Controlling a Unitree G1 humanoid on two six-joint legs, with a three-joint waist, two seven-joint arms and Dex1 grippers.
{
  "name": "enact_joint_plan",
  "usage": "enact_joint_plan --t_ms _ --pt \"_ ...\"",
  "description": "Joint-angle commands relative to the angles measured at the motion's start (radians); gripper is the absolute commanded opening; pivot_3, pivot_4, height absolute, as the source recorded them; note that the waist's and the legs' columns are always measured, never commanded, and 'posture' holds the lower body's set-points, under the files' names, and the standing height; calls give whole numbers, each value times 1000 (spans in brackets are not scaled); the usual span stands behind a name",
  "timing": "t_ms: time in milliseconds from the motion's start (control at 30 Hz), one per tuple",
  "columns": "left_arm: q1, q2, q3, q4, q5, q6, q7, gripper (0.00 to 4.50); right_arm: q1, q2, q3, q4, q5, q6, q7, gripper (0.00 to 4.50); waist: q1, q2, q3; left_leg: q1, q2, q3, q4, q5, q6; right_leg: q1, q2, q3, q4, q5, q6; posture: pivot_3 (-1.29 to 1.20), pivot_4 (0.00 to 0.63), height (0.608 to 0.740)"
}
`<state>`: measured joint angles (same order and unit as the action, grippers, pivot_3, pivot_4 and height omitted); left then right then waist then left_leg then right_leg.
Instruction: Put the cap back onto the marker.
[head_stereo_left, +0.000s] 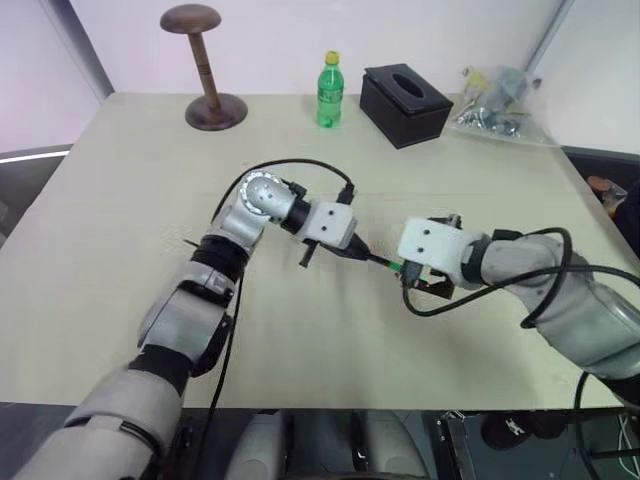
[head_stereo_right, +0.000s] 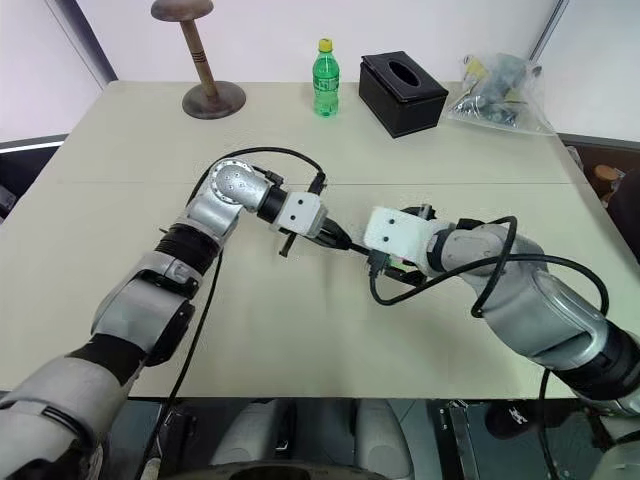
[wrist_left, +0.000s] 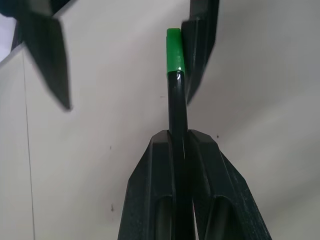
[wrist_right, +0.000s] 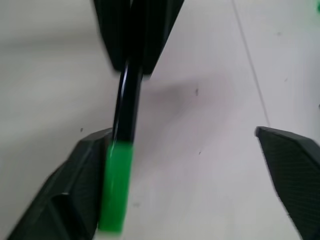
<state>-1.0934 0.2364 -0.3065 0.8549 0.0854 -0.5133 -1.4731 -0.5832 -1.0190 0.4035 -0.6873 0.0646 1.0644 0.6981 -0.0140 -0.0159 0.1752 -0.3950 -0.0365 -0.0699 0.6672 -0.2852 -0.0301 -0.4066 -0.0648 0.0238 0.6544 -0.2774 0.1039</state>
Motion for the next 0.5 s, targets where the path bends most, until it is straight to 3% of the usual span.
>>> enact_joint_plan --t_ms 33,333,500 --pt "8 27 -9 -11 -1 -15 1 0 26 -31 -84 -47 5 5 14 4438 1 0 0 0 0 0 0 0 0 0 0 0 0 0 0 0 150 740" --pt "73 117 34 -97 -9 80 138 0 207 -25 -265 -138 54 60 1 4438 0 0 0 -1 0 0 0 0 0 0 -1 0 0 0 0 0 150 740" --pt "233 191 116 -337 -8 278 328 0 248 32 -318 -139 57 68 -53 4438 -2 0 0 0 1 0 0 0 0 -1 0 1 1 0 0 0 150 740"
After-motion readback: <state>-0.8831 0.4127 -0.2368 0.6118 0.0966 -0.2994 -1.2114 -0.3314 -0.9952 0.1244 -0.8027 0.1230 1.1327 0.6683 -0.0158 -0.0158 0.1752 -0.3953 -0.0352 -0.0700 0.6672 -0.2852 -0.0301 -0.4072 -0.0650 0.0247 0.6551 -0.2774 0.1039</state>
